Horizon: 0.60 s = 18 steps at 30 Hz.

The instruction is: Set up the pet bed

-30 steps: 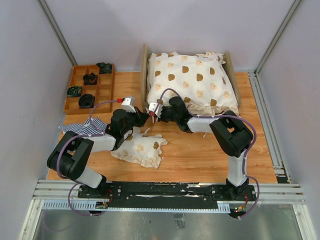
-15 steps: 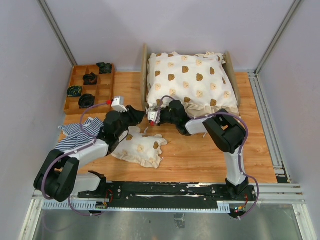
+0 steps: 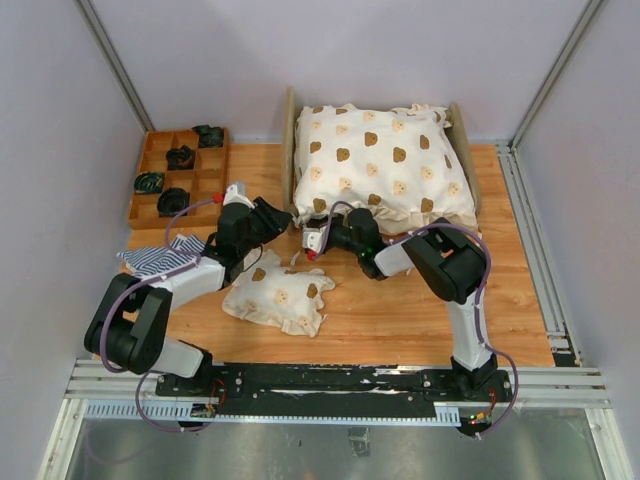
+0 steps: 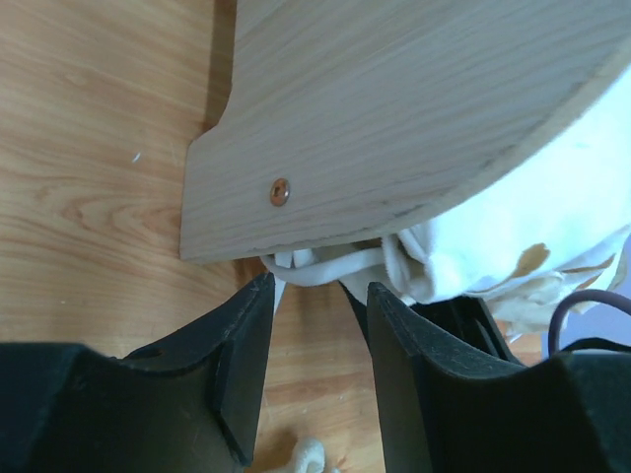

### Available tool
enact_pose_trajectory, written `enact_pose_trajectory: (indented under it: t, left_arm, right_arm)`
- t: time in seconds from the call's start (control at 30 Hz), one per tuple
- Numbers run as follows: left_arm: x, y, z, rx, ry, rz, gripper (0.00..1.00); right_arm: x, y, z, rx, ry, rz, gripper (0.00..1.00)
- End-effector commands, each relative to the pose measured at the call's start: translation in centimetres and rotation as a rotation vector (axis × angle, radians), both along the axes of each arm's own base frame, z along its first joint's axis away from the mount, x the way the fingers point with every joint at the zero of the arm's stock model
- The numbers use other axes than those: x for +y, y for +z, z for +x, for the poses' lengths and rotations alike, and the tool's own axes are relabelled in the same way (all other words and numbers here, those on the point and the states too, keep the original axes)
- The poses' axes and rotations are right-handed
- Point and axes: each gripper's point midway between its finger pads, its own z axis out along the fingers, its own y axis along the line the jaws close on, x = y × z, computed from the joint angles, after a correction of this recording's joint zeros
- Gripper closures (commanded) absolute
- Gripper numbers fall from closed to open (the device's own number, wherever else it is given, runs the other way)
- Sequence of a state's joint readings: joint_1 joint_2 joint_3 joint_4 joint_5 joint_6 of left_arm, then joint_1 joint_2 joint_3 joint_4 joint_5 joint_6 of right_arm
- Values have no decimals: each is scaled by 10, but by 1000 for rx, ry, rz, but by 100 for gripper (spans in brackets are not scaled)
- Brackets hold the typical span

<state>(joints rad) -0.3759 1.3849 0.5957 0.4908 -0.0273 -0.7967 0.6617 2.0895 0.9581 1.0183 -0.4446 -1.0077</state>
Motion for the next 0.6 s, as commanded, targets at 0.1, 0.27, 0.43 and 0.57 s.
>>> enact_pose_trajectory:
  t: [0.1, 0.27, 0.43, 0.57]
  left_arm:
    - [-6, -3, 13, 52, 31, -72, 52]
    - [-6, -10, 18, 84, 65, -103, 51]
    - [-9, -20, 23, 138, 103, -167, 53]
    - [-12, -23, 29, 153, 117, -201, 56]
  right_arm:
    - [-3, 14, 2, -113, 21, 28, 100]
    - [-2, 15, 1, -120, 29, 26, 100]
    - [-2, 15, 0, -118, 30, 29, 100]
    - [-4, 16, -3, -124, 32, 34, 100]
